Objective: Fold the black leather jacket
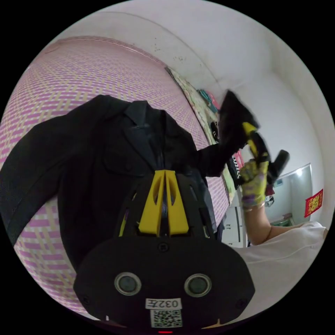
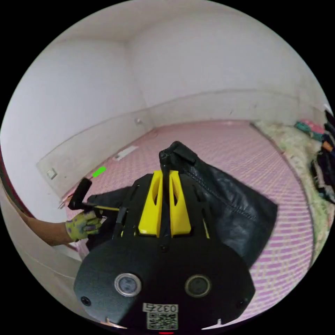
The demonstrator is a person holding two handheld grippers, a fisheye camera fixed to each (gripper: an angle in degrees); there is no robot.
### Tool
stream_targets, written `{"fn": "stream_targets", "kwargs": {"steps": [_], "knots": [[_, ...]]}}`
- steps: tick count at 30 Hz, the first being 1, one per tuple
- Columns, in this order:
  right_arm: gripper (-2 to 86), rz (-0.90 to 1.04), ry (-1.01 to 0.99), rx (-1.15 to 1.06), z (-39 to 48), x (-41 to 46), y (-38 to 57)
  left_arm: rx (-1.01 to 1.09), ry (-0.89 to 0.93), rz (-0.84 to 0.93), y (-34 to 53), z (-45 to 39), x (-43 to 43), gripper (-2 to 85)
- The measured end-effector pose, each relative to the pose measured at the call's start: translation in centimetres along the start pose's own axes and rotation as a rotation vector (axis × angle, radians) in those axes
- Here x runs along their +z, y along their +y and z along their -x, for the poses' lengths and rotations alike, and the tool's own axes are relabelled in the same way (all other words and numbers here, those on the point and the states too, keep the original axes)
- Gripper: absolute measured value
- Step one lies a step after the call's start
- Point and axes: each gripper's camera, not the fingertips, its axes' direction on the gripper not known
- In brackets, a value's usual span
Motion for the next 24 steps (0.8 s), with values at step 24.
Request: {"fn": "stream_targets", "kwargs": {"steps": [24], "knots": [[0.7,0.46,-0.187,0.058,1.5,13.9,0.1,-0.419,0.007,-0.278,11.3,23.0,-18.3,1.9]]}}
